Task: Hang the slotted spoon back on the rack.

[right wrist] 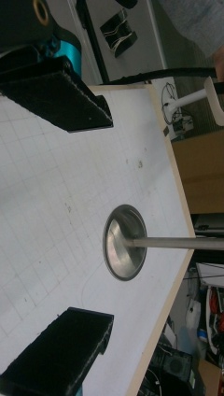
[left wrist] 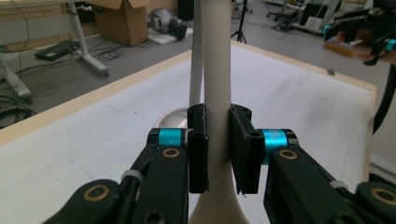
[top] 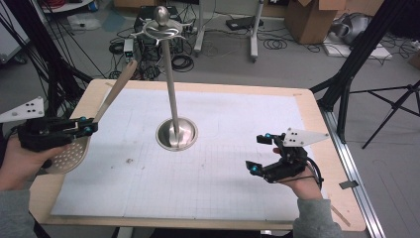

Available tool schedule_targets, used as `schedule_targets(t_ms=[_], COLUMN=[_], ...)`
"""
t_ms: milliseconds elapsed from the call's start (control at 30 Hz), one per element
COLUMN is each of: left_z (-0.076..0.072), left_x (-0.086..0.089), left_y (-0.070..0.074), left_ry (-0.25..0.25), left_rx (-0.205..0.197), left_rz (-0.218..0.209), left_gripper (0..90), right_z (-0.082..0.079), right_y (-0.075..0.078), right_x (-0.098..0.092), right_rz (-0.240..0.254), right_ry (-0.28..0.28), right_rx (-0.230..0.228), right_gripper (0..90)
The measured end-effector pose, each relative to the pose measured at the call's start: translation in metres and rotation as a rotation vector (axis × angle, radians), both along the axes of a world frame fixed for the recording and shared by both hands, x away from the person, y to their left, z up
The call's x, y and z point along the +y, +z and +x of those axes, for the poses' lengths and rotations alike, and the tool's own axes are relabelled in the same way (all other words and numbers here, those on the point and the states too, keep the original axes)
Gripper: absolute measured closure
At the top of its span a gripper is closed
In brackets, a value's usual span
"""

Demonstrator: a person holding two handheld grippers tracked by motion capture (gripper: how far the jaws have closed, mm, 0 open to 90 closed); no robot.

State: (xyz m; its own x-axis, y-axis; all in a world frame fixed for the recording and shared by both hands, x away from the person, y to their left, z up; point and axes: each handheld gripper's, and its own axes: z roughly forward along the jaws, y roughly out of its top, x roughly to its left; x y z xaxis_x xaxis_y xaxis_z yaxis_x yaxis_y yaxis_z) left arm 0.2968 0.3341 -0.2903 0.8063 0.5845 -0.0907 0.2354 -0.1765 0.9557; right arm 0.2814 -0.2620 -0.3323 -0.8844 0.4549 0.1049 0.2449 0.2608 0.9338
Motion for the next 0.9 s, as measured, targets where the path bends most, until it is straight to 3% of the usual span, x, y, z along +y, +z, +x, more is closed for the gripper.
schedule_targets(t_ms=[433, 633, 900], left_z=[0.008, 0.012, 0.015], left_x=[0.009, 0.008, 0.010], left_y=[0.016, 0.024, 0.028], left_ry=[-0.013, -0.028, -0.032], left_rx=[-0.027, -0.044, -0.057], left_rz=[-0.026, 0.007, -0.025], left_gripper=[77.9, 78.0, 77.9], right_z=[0.000, -0.001, -0.001], right_y=[0.000, 0.000, 0.001], right_x=[-0.005, -0.006, -0.007], right_rz=[0.013, 0.017, 0.022], right_ry=[-0.010, -0.009, -0.009], right_rx=[0.002, 0.005, 0.006], right_gripper=[5.2, 5.2, 5.2])
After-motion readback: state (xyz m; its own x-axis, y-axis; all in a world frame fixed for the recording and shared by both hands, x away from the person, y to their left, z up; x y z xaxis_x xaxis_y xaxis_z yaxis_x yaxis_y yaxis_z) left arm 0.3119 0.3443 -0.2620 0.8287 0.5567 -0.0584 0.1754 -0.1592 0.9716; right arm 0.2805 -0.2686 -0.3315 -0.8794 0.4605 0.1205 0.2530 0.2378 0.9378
